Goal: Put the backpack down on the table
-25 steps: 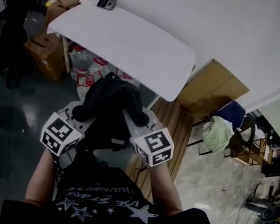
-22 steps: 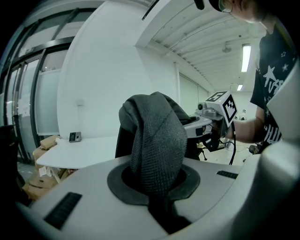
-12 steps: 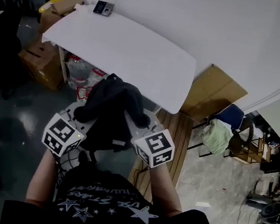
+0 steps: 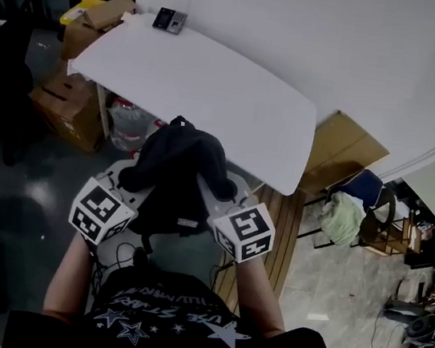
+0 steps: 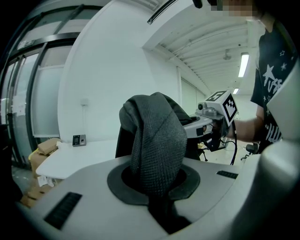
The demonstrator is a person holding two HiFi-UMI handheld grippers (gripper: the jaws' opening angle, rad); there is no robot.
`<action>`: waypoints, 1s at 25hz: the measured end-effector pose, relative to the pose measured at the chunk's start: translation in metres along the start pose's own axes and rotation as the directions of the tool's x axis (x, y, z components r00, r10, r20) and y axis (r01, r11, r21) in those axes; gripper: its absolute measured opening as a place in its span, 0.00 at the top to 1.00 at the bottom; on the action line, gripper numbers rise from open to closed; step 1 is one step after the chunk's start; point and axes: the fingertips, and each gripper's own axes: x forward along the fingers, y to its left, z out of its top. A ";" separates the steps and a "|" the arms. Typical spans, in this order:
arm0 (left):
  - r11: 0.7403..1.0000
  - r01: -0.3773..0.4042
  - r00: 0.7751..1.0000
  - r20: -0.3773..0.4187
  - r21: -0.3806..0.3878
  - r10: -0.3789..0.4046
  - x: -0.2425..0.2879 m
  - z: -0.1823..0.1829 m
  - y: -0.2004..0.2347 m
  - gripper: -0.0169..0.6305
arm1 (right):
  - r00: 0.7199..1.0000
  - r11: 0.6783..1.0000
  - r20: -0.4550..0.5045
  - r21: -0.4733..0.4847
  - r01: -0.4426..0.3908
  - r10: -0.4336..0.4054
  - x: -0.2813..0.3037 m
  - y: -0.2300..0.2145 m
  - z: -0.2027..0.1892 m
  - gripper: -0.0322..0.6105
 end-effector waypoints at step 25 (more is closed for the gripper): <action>0.999 0.031 0.999 -0.034 -0.020 -0.032 0.014 -0.019 0.132 0.89 | 0.999 0.999 -0.047 0.036 -0.001 0.003 0.131 -0.024 0.018 0.91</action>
